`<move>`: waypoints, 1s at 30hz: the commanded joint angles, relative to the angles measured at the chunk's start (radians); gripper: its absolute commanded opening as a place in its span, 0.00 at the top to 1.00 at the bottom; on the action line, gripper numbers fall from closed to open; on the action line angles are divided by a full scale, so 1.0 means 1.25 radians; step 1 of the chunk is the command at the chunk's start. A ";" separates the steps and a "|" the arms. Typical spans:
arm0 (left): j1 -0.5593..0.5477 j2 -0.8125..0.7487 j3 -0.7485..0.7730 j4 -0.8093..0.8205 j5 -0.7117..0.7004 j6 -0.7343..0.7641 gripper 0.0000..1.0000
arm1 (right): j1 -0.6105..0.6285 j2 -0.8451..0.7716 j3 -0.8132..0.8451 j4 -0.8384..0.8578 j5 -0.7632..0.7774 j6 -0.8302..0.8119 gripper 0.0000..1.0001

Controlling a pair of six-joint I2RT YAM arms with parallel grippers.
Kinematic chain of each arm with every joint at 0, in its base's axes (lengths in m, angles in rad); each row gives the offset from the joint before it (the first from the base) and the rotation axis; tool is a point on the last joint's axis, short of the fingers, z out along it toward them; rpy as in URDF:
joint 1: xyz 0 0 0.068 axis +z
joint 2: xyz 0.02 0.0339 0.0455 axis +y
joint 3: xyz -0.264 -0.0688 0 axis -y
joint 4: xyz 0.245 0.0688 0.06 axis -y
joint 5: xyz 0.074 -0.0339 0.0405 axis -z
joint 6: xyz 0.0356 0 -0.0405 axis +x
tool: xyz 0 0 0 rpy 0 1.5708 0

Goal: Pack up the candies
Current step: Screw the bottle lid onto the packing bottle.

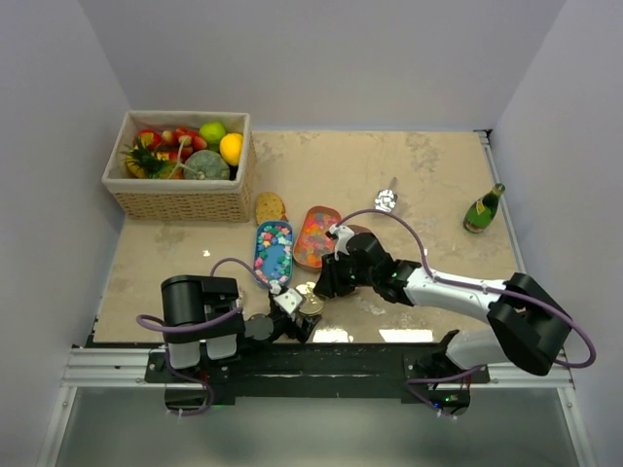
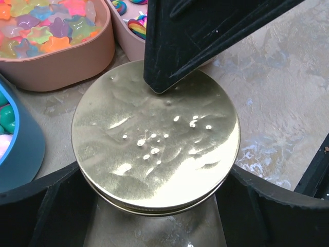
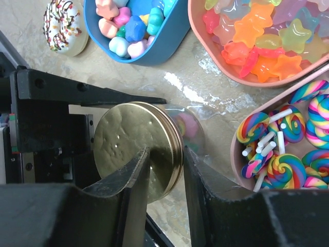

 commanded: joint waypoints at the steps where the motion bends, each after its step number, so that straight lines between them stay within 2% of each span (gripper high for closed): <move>1: 0.001 0.036 -0.058 0.265 0.007 -0.031 0.18 | 0.003 -0.032 -0.040 -0.024 -0.031 -0.017 0.68; 7: 0.007 0.047 -0.058 0.257 0.002 -0.044 0.21 | 0.008 -0.071 -0.068 -0.047 -0.054 -0.023 0.76; 10: 0.009 0.047 -0.060 0.254 0.002 -0.048 0.21 | 0.019 -0.099 -0.074 -0.074 -0.065 -0.024 0.87; 14: 0.011 0.047 -0.060 0.262 0.010 -0.048 0.21 | 0.019 -0.167 -0.052 -0.157 0.035 0.003 0.91; 15: 0.011 0.048 -0.061 0.262 0.011 -0.049 0.21 | 0.019 -0.181 -0.044 -0.177 0.103 0.014 0.86; 17: 0.011 0.049 -0.066 0.277 0.018 -0.052 0.21 | 0.018 -0.206 -0.017 -0.176 0.140 0.024 0.78; 18: 0.009 0.053 -0.072 0.283 0.022 -0.052 0.21 | 0.018 -0.209 -0.001 -0.160 0.165 0.027 0.66; 22: 0.011 0.065 -0.077 0.306 0.028 -0.052 0.21 | 0.013 -0.151 0.054 -0.105 0.180 -0.002 0.53; 27: 0.011 0.064 -0.077 0.306 0.032 -0.050 0.21 | 0.011 -0.014 0.120 -0.041 0.120 -0.056 0.58; 30: 0.011 0.064 -0.077 0.308 0.032 -0.048 0.20 | 0.011 0.026 0.136 -0.020 0.066 -0.072 0.60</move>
